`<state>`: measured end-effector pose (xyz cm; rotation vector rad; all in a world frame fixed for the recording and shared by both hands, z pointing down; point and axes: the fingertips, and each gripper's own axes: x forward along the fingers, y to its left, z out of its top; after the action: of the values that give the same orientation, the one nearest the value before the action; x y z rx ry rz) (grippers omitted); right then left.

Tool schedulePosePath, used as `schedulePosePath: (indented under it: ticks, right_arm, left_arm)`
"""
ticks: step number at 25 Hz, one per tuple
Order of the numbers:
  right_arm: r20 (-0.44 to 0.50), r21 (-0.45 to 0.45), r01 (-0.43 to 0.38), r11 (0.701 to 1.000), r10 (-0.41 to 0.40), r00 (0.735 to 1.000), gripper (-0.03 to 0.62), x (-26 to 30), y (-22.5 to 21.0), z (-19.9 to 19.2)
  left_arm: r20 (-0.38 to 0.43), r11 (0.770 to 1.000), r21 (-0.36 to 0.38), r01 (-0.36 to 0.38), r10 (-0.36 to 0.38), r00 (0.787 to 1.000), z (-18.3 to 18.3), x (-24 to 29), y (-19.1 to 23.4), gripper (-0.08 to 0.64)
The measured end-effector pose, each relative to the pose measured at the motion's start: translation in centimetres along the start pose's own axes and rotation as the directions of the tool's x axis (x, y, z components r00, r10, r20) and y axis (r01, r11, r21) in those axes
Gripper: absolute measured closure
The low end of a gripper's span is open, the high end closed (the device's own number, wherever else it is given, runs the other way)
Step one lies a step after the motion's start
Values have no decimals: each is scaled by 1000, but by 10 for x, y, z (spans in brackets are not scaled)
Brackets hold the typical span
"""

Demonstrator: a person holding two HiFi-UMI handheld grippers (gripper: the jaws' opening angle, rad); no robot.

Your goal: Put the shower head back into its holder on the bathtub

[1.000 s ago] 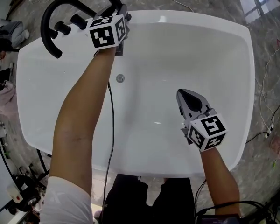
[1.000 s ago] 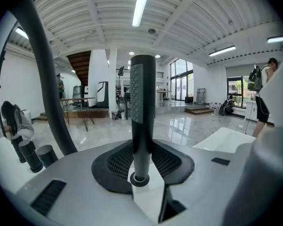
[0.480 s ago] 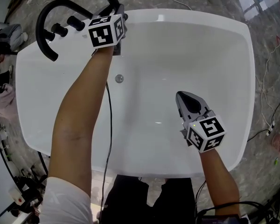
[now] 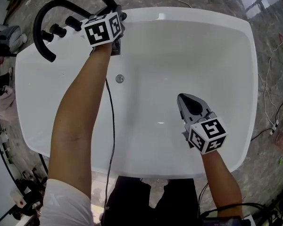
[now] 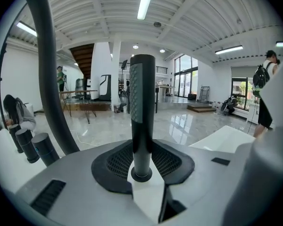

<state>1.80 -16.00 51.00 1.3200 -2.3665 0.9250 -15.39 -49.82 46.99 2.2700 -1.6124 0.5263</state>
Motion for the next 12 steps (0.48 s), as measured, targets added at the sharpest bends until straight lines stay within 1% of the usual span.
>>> schedulePosePath:
  ticks: [5, 8, 12]
  right_arm:
    - [7, 10, 3, 1000, -3, 1000, 581, -4, 0, -5]
    - [3, 19, 2, 1000, -2, 1000, 581, -7, 2, -10]
    - [-1, 21, -6, 1000, 6, 1000, 581, -14, 7, -12]
  left_arm:
    - [4, 1000, 13, 8, -8, 1000, 0, -3, -6, 426]
    - [35, 1000, -4, 7, -7, 999, 4, -17, -6, 425]
    - [91, 999, -25, -28, 30, 995, 10, -48, -6, 426]
